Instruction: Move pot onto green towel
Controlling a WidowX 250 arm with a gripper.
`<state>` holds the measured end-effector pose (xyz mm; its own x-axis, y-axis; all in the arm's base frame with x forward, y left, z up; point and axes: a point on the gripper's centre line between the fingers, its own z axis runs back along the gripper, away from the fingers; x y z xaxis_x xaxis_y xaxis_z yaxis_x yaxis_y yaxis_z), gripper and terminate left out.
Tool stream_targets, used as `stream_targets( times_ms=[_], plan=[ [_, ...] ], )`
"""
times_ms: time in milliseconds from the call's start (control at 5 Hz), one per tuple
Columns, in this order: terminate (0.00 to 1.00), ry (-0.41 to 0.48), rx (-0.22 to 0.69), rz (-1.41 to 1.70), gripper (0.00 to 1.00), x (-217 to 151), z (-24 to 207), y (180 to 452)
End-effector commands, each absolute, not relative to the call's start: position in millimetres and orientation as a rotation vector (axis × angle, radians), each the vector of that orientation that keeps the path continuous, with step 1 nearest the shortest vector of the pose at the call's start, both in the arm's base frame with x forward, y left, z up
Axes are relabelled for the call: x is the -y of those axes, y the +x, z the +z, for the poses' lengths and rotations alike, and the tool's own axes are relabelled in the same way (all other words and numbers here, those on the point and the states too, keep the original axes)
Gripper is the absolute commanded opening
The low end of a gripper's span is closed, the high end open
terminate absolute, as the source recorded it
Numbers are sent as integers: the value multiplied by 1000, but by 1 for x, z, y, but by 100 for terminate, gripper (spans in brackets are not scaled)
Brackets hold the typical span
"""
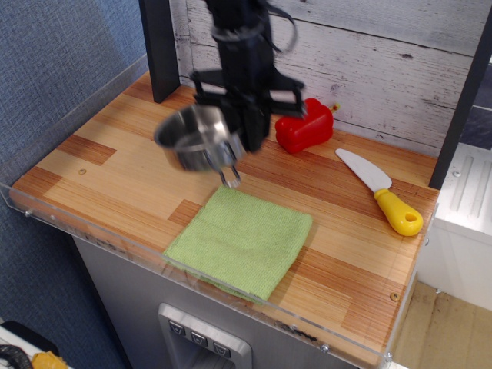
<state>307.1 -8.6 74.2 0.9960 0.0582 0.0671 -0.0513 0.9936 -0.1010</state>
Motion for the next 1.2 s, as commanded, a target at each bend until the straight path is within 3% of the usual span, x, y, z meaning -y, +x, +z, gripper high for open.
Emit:
stream_targets(
  times_ms=[0, 400, 600, 1000],
  plan=[
    [0, -75, 197, -62, 0, 58, 76, 271],
    [0, -39, 190, -90, 0, 67, 62, 245],
    [0, -23, 151, -58, 0, 49, 45, 241],
    [0, 11, 119, 12, 0, 4, 33, 247]
  ],
)
